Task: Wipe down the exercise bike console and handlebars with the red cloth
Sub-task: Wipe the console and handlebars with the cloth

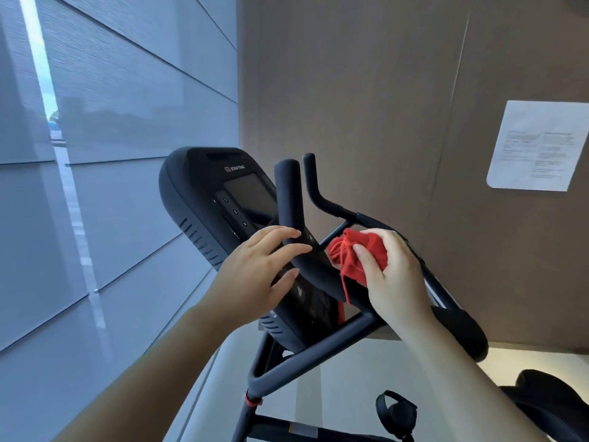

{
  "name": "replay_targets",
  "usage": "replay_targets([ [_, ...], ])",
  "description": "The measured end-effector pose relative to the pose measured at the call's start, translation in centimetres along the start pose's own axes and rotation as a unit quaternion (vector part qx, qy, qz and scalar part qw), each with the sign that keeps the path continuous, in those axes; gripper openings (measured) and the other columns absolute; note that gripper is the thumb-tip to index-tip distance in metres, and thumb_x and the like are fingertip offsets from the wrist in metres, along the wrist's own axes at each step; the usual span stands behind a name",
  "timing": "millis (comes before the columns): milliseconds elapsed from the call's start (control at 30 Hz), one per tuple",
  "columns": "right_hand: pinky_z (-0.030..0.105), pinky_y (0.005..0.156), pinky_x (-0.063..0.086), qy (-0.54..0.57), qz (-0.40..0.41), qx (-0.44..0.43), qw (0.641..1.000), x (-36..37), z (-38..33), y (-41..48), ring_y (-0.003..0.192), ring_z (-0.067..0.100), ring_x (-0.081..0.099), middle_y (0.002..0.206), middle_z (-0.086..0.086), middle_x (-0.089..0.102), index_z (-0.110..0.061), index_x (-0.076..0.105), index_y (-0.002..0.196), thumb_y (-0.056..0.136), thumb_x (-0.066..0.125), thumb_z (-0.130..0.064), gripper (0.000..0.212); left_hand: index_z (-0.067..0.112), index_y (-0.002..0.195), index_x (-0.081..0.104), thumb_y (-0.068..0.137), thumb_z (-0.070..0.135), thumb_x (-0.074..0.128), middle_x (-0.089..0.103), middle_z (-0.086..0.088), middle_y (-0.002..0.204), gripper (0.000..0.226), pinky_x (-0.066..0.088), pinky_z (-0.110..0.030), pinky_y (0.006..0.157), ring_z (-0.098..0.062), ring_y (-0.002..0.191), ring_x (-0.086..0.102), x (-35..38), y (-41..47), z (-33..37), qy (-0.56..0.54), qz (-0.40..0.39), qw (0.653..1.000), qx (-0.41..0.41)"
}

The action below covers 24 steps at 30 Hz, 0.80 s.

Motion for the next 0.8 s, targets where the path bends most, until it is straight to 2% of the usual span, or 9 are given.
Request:
replay_targets([
  [100, 0.002, 0.076, 0.035, -0.001, 0.013, -0.009, 1.0, 2.0, -2.4, 1.7, 0.091, 0.005, 0.053, 0.101, -0.007, 0.058, -0.016, 0.058, 0.105, 0.09, 0.056, -0.025, 0.017, 0.021, 0.122, 0.06, 0.085, 0.02, 0.063, 0.056, 0.0, 0.127, 0.036, 0.045, -0.033, 0.093, -0.022, 0.121, 0.049, -1.6, 0.5, -2.6, -0.009, 0.014, 1.0, -0.011],
  [200, 0.016, 0.083, 0.044, -0.005, 0.029, -0.012, 1.0, 4.0, -4.3, 3.1, 0.098, 0.012, 0.055, 0.107, -0.006, 0.056, -0.015, 0.057, 0.11, 0.09, 0.055, -0.028, 0.024, 0.021, 0.123, 0.058, 0.086, 0.021, 0.062, 0.056, -0.001, 0.128, 0.038, 0.046, -0.035, 0.092, -0.022, 0.121, 0.049, -2.4, 0.7, -5.1, -0.008, 0.012, 1.0, -0.003],
  [300, 0.019, 0.1, 0.029, -0.084, -0.02, 0.009, 0.996, 6.9, -4.0, 2.4, 0.123, 0.019, 0.044, 0.133, 0.002, 0.048, -0.011, 0.042, 0.134, 0.092, 0.048, -0.036, 0.049, 0.022, 0.126, 0.056, 0.087, 0.023, 0.06, 0.055, -0.001, 0.129, 0.039, 0.044, -0.035, 0.094, -0.022, 0.123, 0.047, -2.3, 0.9, -7.4, -0.011, -0.004, 1.0, 0.003],
  [367, 0.025, 0.106, 0.026, -0.101, -0.059, 0.045, 0.992, 8.2, -3.1, 0.9, 0.129, 0.018, 0.037, 0.142, 0.002, 0.04, -0.015, 0.026, 0.143, 0.092, 0.038, -0.046, 0.061, 0.021, 0.126, 0.055, 0.087, 0.025, 0.059, 0.054, -0.001, 0.13, 0.039, 0.044, -0.036, 0.096, -0.022, 0.124, 0.046, -1.7, 1.0, -8.4, -0.009, -0.026, 0.999, 0.019],
  [433, 0.016, 0.101, 0.031, -0.1, -0.063, 0.044, 0.992, 8.4, -2.6, -0.1, 0.121, 0.011, 0.041, 0.135, -0.004, 0.044, -0.019, 0.027, 0.143, 0.089, 0.033, -0.05, 0.062, 0.019, 0.124, 0.056, 0.086, 0.024, 0.06, 0.056, -0.002, 0.128, 0.038, 0.045, -0.036, 0.096, -0.022, 0.122, 0.047, -1.3, 1.1, -9.0, -0.013, -0.039, 0.998, 0.046],
  [500, 0.0, 0.086, 0.031, -0.101, -0.051, 0.037, 0.993, 7.7, -2.3, -0.2, 0.109, 0.006, 0.046, 0.121, -0.009, 0.047, -0.021, 0.038, 0.135, 0.088, 0.038, -0.048, 0.054, 0.018, 0.123, 0.058, 0.085, 0.022, 0.061, 0.057, -0.003, 0.126, 0.038, 0.046, -0.036, 0.096, -0.023, 0.12, 0.049, -1.0, 1.1, -9.7, -0.025, -0.044, 0.996, 0.067],
  [633, 0.001, 0.076, 0.033, -0.099, 0.045, 0.054, 0.993, 5.9, -2.7, 1.3, 0.099, 0.008, 0.051, 0.106, -0.012, 0.052, -0.024, 0.049, 0.116, 0.09, 0.053, -0.034, 0.028, 0.018, 0.123, 0.057, 0.086, 0.023, 0.06, 0.057, -0.002, 0.125, 0.037, 0.045, -0.037, 0.098, -0.022, 0.118, 0.049, -1.2, 1.3, -11.3, -0.037, -0.034, 0.996, 0.078],
  [733, -0.001, 0.084, 0.028, -0.094, 0.085, 0.041, 0.991, 6.4, -4.3, 2.4, 0.108, -0.001, 0.042, 0.122, -0.008, 0.047, -0.019, 0.042, 0.13, 0.091, 0.049, -0.036, 0.044, 0.02, 0.123, 0.056, 0.086, 0.027, 0.058, 0.057, -0.001, 0.124, 0.038, 0.042, -0.04, 0.101, -0.022, 0.119, 0.049, -1.4, 1.8, -12.2, -0.022, -0.027, 0.996, 0.088],
  [800, 0.011, 0.098, 0.023, -0.105, 0.047, 0.044, 0.992, 8.5, -4.9, 2.3, 0.124, 0.004, 0.034, 0.141, -0.002, 0.036, -0.015, 0.027, 0.143, 0.091, 0.041, -0.043, 0.061, 0.021, 0.123, 0.056, 0.086, 0.03, 0.056, 0.057, 0.0, 0.123, 0.039, 0.037, -0.043, 0.105, -0.022, 0.12, 0.049, -0.9, 2.0, -12.5, 0.003, -0.035, 0.995, 0.095],
])
Point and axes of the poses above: each hand's wrist, its own y-axis towards the middle knuckle, its own x-axis out of the palm, z = x × y, the point moved 6 cm from there along y, towards the middle knuckle
